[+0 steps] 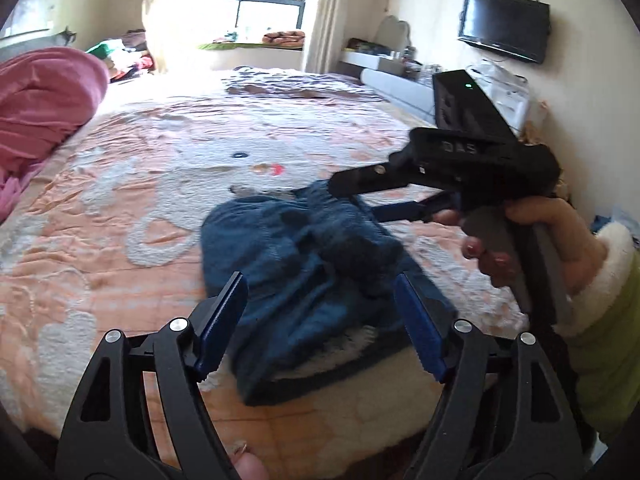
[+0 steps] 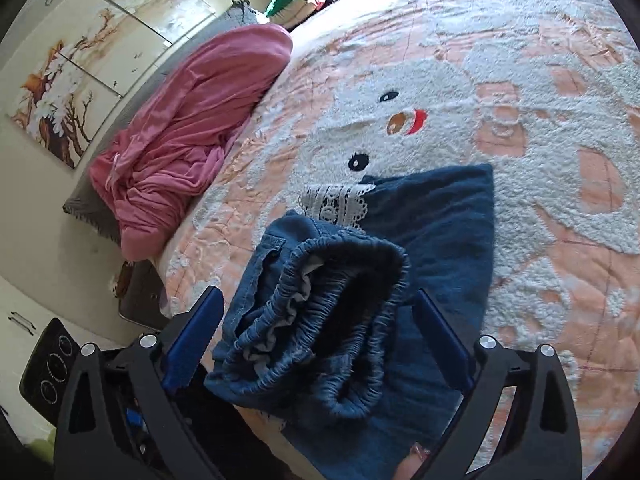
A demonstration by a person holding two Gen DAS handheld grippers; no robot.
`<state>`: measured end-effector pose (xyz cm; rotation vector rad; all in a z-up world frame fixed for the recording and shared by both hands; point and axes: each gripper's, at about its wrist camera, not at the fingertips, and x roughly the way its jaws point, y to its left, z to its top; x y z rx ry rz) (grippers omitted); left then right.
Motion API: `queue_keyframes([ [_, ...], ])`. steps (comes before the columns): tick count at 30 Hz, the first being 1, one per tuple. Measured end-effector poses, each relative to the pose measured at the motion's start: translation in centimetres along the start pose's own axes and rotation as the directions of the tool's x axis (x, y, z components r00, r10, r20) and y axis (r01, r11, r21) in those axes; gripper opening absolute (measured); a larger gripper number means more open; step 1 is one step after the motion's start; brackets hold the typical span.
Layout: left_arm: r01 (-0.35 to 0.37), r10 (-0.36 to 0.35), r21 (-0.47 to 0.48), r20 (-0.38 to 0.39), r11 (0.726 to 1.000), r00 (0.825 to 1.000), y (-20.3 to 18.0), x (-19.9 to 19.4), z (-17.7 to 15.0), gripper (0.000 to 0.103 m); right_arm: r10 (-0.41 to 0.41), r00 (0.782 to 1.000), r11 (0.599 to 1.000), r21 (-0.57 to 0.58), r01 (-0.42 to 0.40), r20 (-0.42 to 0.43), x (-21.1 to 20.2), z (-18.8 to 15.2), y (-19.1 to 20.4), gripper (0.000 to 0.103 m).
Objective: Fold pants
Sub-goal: 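Grasp the elastic waistband end with both grippers and fold it over the pants, then open both grippers and pull back from the folded pants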
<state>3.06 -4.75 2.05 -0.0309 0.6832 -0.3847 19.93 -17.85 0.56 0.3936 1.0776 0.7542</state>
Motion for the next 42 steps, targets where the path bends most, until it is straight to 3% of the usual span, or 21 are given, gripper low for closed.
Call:
queue_keyframes([
  [2,-0.004,0.004,-0.005,-0.017,1.000,1.000,0.2,0.7,0.0,0.065,-0.026,0.999,1.000,-0.008,0.026,-0.028,1.1,0.0,0.3,0.092],
  [3,-0.011,0.011,0.009,-0.028,1.000,1.000,0.0,1.1,-0.2,0.061,-0.046,0.998,0.999,-0.021,0.046,-0.044,1.7,-0.1,0.4,0.082],
  [4,-0.008,0.009,0.020,-0.041,1.000,0.999,-0.2,1.4,-0.4,0.052,-0.067,0.996,0.997,-0.030,0.065,-0.055,2.1,-0.1,0.5,0.056],
  [6,0.003,-0.001,0.034,-0.071,0.999,0.997,-0.8,1.9,-1.0,0.048,-0.072,0.996,0.997,-0.036,0.070,-0.053,2.4,-0.3,0.5,0.050],
  [9,-0.001,0.006,0.070,-0.075,0.998,0.997,-1.6,2.1,-1.4,0.048,-0.002,1.000,0.998,-0.064,0.003,0.008,1.3,-0.1,1.4,0.040],
  [12,0.005,0.003,0.090,-0.083,0.996,0.997,-2.4,2.4,-1.4,0.047,0.053,0.996,0.993,-0.112,-0.044,0.075,0.0,0.4,2.3,0.040],
  [14,-0.019,0.031,0.133,-0.089,0.991,0.996,-3.0,3.0,-1.7,0.047,0.001,0.998,0.995,-0.102,0.005,0.057,0.3,0.6,1.6,0.040],
  [17,0.004,0.010,0.107,-0.131,0.994,0.991,-3.1,3.8,-2.2,0.047,-0.065,0.998,0.997,-0.041,0.064,-0.014,1.3,0.2,-0.7,0.040],
  [21,0.010,0.008,0.125,-0.138,0.992,0.990,-3.4,4.0,-2.6,0.047,-0.056,0.998,0.998,0.017,0.056,-0.037,1.4,0.1,-2.6,0.041],
  [23,0.013,0.004,0.121,-0.142,0.993,0.990,-3.3,4.1,-2.6,0.047,-0.089,0.996,0.996,-0.013,0.089,-0.031,1.5,0.0,-2.6,0.048],
  [27,0.031,-0.018,0.082,-0.153,0.996,0.988,-2.7,3.8,-2.3,0.047,-0.123,0.992,0.992,-0.032,0.122,-0.033,1.5,-0.3,-2.6,0.050],
  [29,0.039,-0.031,0.052,-0.158,0.998,0.987,-2.4,3.8,-2.0,0.047,-0.123,0.992,0.992,-0.030,0.123,-0.019,1.2,-0.3,-2.4,0.057],
  [42,0.020,-0.018,0.014,-0.150,1.000,0.988,-2.4,2.7,-1.2,0.048,-0.164,0.979,0.975,-0.131,0.180,0.119,-2.2,-0.3,0.5,0.076],
])
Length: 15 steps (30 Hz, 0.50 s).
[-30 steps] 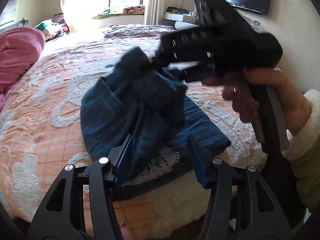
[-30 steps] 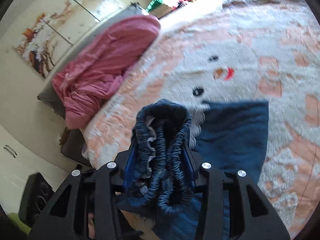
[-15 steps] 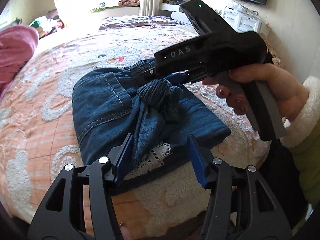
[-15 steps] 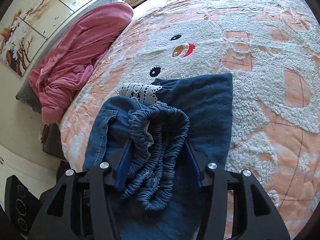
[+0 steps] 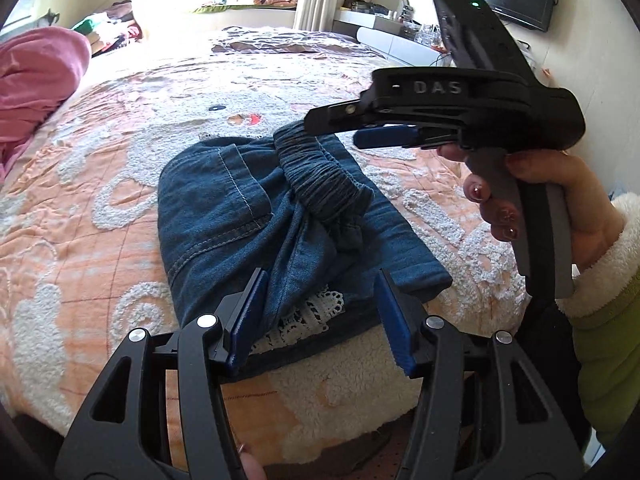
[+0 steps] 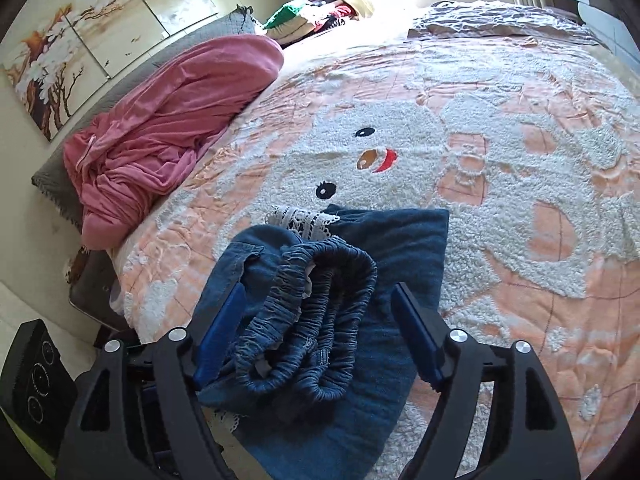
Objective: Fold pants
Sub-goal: 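Open both grippers and pull back from the folded pants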
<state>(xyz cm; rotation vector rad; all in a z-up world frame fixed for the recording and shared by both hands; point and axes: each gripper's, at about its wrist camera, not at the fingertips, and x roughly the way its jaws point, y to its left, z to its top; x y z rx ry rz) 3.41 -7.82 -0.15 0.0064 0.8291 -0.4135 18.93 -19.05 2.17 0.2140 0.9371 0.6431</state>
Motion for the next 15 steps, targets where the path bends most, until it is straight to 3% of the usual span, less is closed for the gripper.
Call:
queue_keyframes([
  [15,-0.011,0.013,-0.032,0.060,0.999,0.998,1.1,-2.2,0.4,0.059,-0.025,0.993,1.000,-0.009,0.026,0.116,-4.2,-1.6,1.4,0.083],
])
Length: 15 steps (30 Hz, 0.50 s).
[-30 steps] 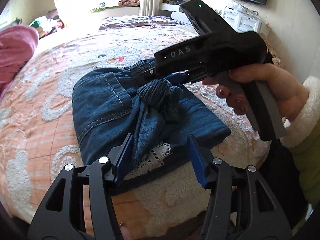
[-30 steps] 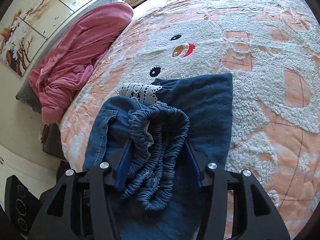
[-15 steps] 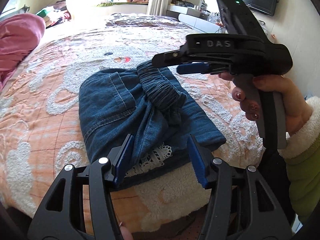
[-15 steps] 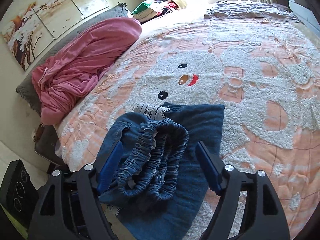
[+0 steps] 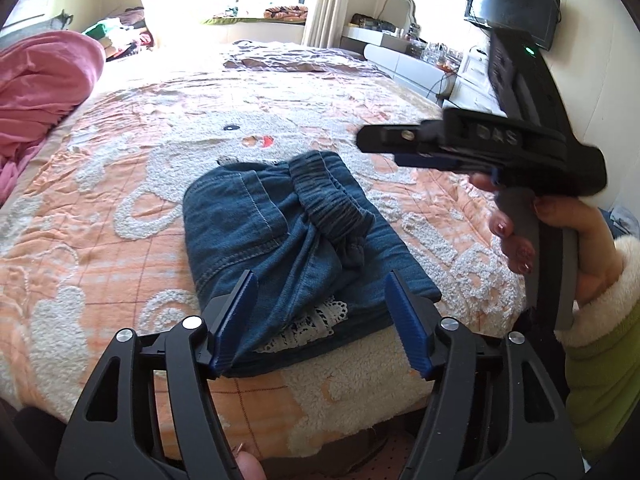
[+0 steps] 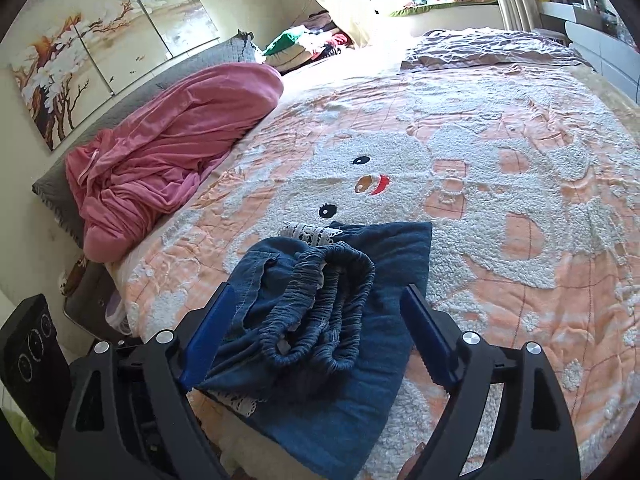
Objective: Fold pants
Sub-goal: 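Open both grippers and pull back from the folded pants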
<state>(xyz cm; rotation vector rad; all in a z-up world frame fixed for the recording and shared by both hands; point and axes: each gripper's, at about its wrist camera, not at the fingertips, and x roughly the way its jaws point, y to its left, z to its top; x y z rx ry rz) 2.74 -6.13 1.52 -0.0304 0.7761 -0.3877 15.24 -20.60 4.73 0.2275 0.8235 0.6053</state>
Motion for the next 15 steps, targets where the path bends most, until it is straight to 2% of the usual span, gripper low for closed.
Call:
queue_keyframes([
  [8,-0.015,0.015,-0.012,0.025,1.000,1.000,0.6,-1.3,0.3,0.065,-0.047,0.995,0.998,-0.044,0.051,0.087,-2.7,-1.3,0.9,0.089],
  [15,-0.039,0.041,-0.043,0.039,0.998,0.998,1.9,-2.1,0.5,0.072,-0.073,0.990,0.994,-0.066,0.082,0.123,-3.9,-2.1,1.0,0.092],
])
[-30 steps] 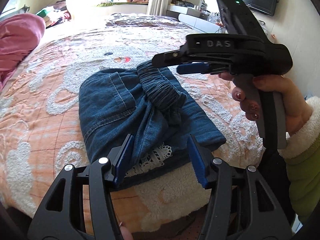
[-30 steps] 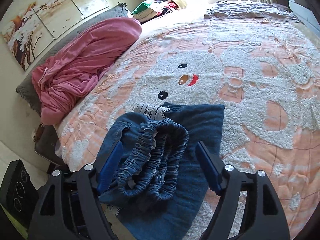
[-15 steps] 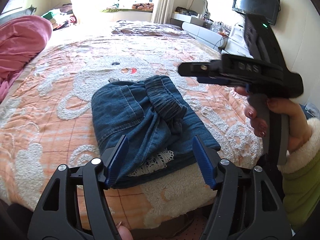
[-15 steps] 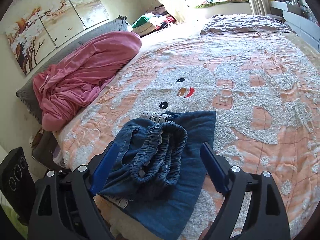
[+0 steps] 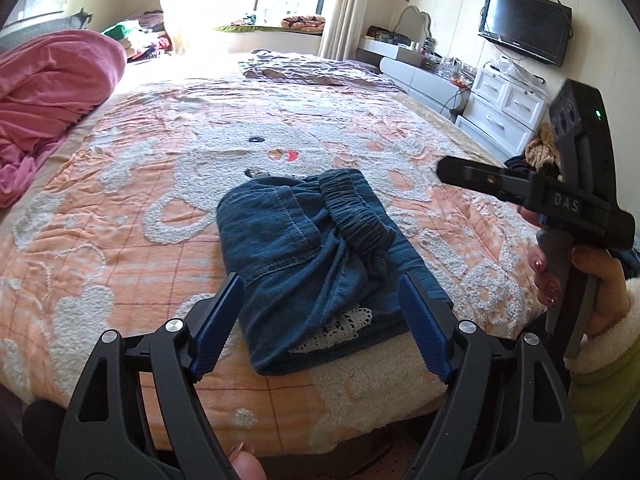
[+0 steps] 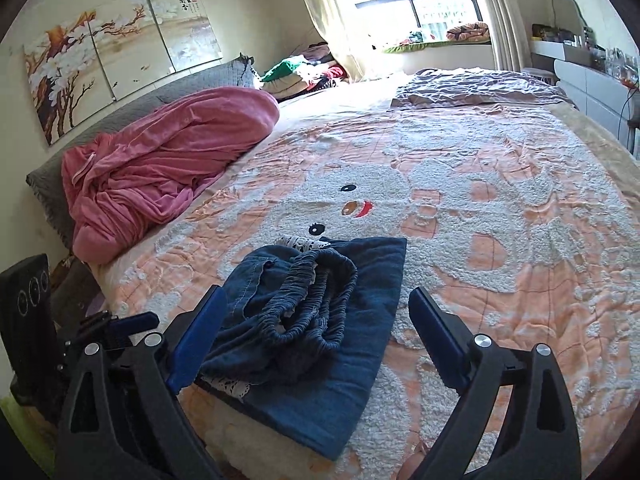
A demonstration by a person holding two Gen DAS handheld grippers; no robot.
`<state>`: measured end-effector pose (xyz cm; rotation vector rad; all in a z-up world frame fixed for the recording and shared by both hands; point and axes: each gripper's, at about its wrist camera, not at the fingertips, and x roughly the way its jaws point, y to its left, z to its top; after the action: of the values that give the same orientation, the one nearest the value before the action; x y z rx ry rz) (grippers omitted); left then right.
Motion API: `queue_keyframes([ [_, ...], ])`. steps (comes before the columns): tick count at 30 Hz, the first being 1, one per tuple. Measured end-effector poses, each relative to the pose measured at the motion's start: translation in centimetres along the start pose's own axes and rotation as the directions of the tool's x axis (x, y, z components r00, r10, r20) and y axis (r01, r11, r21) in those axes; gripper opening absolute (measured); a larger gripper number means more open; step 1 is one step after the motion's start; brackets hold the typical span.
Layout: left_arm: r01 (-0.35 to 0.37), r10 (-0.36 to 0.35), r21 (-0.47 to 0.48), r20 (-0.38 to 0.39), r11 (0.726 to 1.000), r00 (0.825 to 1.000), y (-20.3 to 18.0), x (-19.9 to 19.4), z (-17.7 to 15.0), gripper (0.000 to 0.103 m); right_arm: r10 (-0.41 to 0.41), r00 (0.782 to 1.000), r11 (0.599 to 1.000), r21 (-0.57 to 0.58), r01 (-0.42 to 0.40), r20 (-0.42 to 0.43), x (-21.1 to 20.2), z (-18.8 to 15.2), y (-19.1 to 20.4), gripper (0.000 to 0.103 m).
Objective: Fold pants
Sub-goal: 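Open both grippers and pull back from the folded pants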
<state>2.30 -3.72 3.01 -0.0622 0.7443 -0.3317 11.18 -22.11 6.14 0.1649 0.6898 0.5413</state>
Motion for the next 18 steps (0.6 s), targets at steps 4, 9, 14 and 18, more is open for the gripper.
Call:
queue_keyframes([
  [4,-0.022,0.022,-0.021,0.007,1.000,1.000,1.2,-0.5,0.1,0.076,-0.007,1.000,1.000,-0.003,0.007,0.008,-0.4,-0.2,0.0,0.092],
  [9,-0.061,0.061,-0.021,0.001,0.998,0.998,2.4,-0.8,-0.2,0.078,-0.010,1.000,1.000,-0.010,0.010,0.002,-0.8,-1.1,0.4,0.092],
  [14,-0.084,0.082,-0.063,-0.033,0.994,0.996,4.3,-0.4,-0.5,0.078,-0.025,0.999,0.997,-0.074,0.022,-0.033,-0.5,-2.7,1.8,0.092],
  [18,-0.090,0.085,-0.093,-0.059,0.992,0.995,5.8,0.2,-0.5,0.078,-0.011,0.998,0.991,-0.131,0.002,-0.068,0.3,-4.0,3.5,0.092],
])
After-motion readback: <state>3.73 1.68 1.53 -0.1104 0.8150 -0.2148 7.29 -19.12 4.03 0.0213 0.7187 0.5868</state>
